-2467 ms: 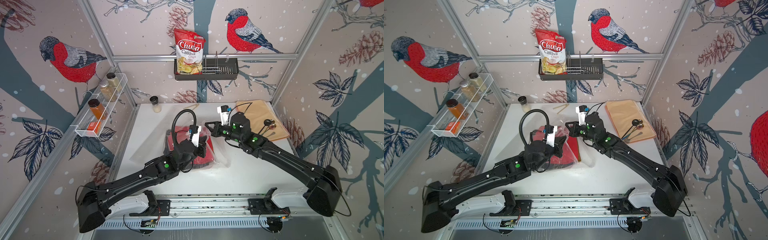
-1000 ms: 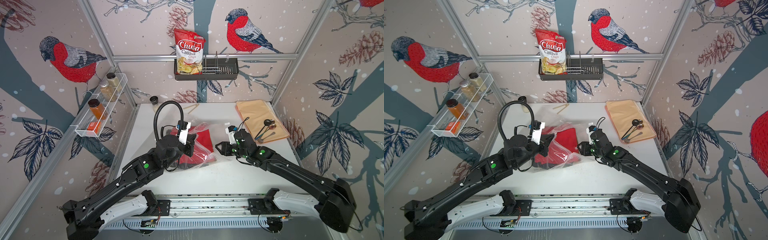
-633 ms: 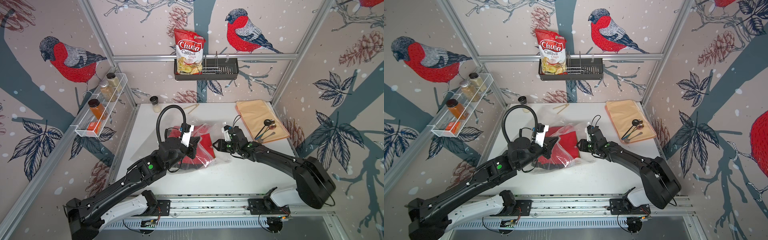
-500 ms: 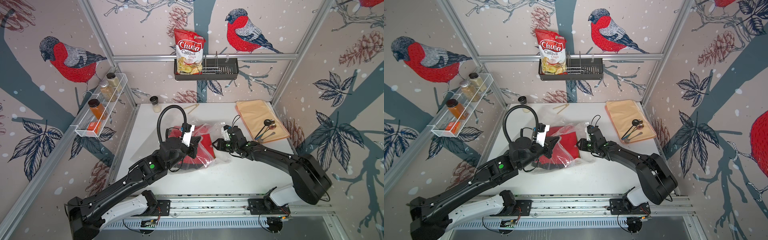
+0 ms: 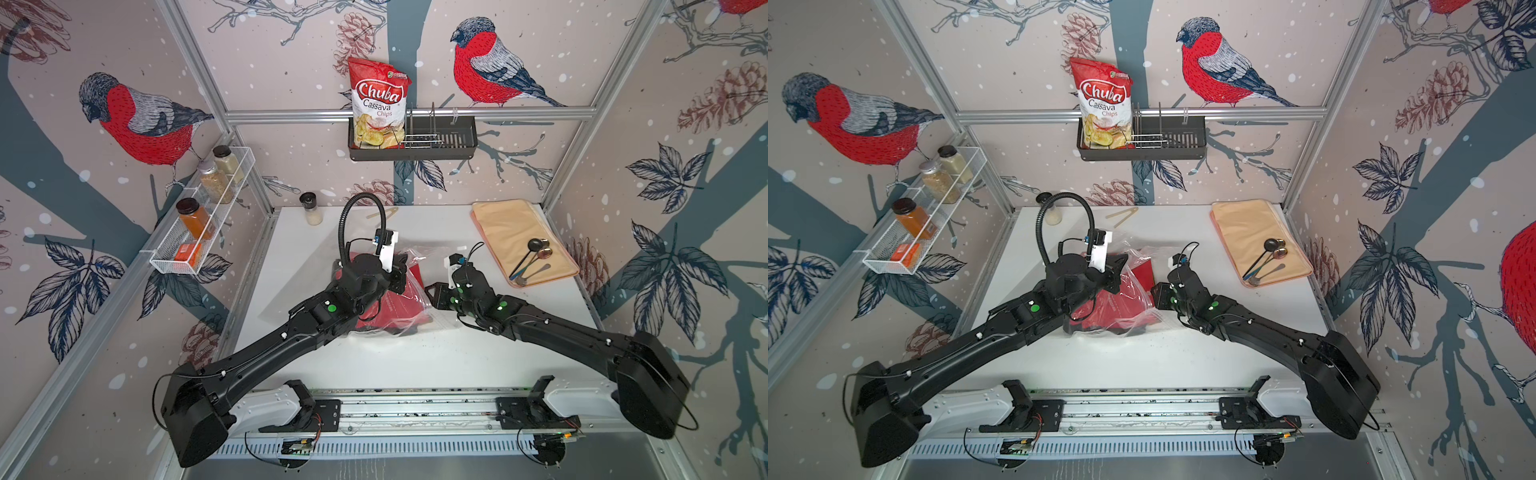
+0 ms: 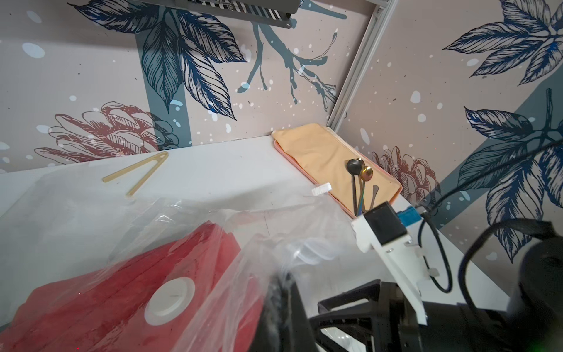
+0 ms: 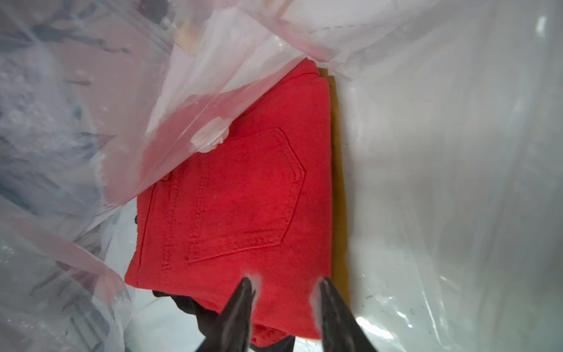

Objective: Take the trousers out of the vacuum bag
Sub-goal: Take out the trousers from the vacuum bag.

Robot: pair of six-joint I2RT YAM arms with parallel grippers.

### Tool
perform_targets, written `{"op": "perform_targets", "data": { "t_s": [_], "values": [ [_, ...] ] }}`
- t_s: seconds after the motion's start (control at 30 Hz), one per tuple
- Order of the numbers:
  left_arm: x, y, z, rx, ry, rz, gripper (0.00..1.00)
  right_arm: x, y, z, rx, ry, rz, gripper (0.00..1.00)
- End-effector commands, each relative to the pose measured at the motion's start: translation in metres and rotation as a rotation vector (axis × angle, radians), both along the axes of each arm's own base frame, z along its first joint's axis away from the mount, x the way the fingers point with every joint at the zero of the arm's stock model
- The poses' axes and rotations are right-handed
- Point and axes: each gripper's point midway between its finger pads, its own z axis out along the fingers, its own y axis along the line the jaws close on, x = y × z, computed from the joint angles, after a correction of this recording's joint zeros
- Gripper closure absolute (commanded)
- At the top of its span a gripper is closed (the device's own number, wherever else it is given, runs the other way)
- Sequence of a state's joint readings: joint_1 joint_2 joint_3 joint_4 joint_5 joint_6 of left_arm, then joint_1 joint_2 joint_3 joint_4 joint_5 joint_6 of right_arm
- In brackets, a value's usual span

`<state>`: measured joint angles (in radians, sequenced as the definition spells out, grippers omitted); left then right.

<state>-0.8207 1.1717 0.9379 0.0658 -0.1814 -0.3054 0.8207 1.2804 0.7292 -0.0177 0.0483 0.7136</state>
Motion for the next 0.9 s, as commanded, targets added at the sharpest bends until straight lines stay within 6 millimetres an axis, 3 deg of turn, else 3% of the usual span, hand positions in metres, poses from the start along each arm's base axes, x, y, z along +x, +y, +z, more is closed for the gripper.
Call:
{"op": "perform_targets", "data": {
  "t_s": [0.0, 0.27, 0.87],
  "values": [
    [0.006, -0.006, 0.029, -0.089, -0.072, -0.005, 1.0, 0.0, -0.006, -0.009, -0.028, 0.016, -0.027, 0.61],
    [-0.004, -0.003, 0.049, -0.115, -0.106, -0.036, 1.0, 0.011, 0.002, -0.036, 0.058, 0.094, 0.032, 0.61],
    [-0.008, -0.003, 0.041, -0.122, -0.106, -0.051, 1.0, 0.018, 0.033, -0.058, 0.205, 0.196, 0.139, 0.61]
  ]
}}
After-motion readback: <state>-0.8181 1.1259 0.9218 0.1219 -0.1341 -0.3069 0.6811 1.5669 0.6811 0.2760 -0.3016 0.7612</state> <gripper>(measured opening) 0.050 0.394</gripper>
